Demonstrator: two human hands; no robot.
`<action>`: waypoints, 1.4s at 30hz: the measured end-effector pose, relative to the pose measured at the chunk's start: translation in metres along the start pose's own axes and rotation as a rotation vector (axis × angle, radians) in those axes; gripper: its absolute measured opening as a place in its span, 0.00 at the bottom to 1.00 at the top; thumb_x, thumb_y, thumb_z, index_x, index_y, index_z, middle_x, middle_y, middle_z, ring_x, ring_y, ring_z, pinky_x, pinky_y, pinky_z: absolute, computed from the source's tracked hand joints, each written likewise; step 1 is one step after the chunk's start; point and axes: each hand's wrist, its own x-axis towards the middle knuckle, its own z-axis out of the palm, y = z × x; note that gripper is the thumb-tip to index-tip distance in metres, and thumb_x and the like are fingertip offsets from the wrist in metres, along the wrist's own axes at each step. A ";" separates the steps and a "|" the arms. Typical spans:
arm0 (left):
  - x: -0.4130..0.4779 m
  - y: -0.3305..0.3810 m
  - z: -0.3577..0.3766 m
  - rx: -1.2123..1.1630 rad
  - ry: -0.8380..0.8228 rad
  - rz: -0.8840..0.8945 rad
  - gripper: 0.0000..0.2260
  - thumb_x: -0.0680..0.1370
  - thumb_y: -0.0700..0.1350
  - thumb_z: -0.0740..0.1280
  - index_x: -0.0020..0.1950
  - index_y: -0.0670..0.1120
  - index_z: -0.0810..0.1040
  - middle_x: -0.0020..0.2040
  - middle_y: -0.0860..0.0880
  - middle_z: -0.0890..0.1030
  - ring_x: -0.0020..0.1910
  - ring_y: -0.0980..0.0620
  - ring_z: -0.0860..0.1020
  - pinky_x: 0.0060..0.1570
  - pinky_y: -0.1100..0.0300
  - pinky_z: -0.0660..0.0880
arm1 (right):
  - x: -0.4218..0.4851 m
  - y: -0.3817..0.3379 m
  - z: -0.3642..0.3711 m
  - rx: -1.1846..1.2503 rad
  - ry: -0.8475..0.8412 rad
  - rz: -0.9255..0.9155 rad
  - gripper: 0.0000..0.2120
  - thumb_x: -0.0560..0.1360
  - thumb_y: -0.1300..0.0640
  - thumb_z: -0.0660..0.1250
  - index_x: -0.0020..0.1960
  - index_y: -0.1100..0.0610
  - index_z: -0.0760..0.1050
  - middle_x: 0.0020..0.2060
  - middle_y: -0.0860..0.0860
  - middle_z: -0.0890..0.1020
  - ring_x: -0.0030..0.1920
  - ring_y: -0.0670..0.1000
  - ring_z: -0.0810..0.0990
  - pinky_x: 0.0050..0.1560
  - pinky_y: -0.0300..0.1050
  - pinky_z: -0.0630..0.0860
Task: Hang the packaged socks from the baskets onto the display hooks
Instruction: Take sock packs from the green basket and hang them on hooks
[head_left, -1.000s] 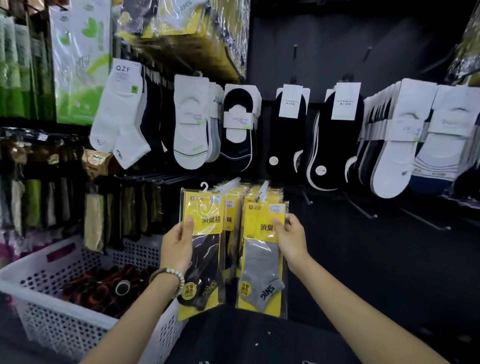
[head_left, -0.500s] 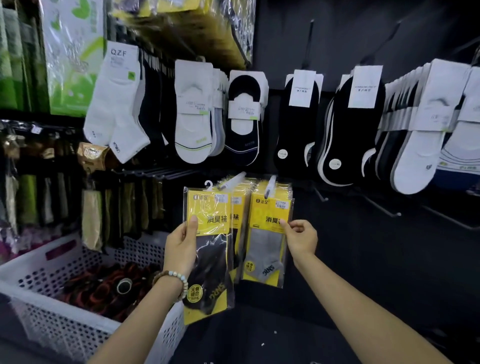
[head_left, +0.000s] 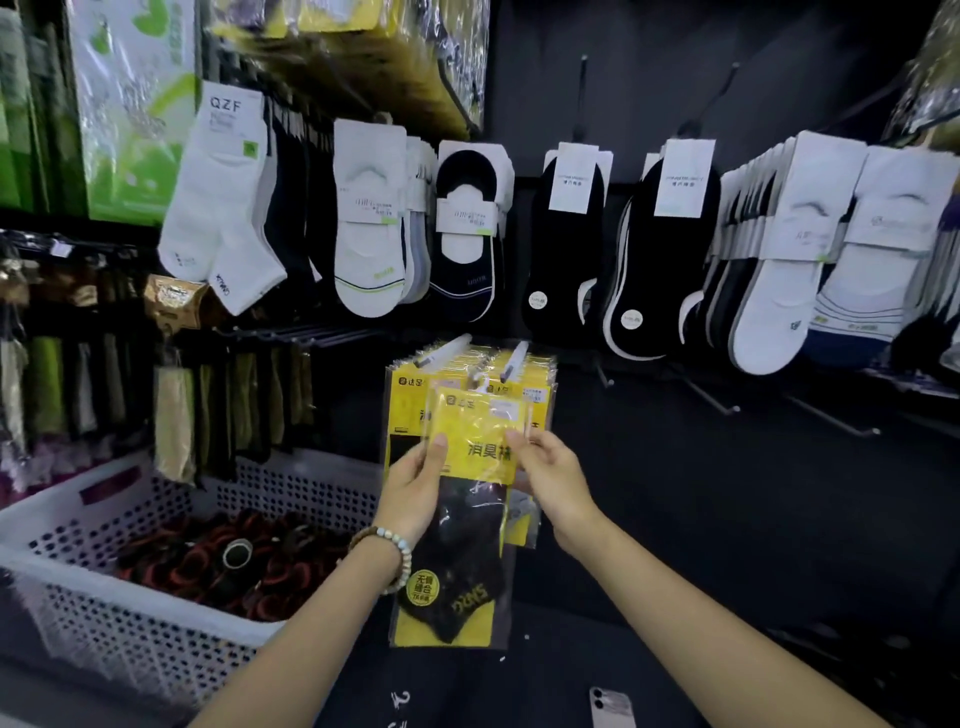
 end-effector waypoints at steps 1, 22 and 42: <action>-0.003 0.001 0.005 0.000 -0.023 0.006 0.07 0.79 0.54 0.58 0.44 0.58 0.74 0.37 0.66 0.74 0.36 0.72 0.72 0.36 0.78 0.67 | -0.003 0.000 0.000 0.033 -0.015 0.010 0.07 0.78 0.53 0.65 0.54 0.54 0.78 0.50 0.52 0.85 0.49 0.48 0.84 0.48 0.39 0.80; 0.030 -0.006 0.028 0.050 -0.094 -0.007 0.21 0.81 0.54 0.54 0.73 0.52 0.62 0.72 0.49 0.67 0.70 0.48 0.66 0.69 0.48 0.63 | 0.046 0.003 -0.008 -0.189 0.218 -0.072 0.06 0.79 0.54 0.63 0.46 0.55 0.76 0.47 0.58 0.83 0.48 0.58 0.82 0.52 0.55 0.80; 0.033 -0.057 0.052 0.283 -0.067 0.134 0.25 0.79 0.55 0.56 0.75 0.53 0.55 0.73 0.53 0.60 0.68 0.54 0.66 0.65 0.56 0.68 | 0.022 0.072 -0.056 -0.155 0.252 0.038 0.15 0.76 0.54 0.69 0.60 0.55 0.71 0.49 0.47 0.80 0.50 0.46 0.79 0.53 0.46 0.78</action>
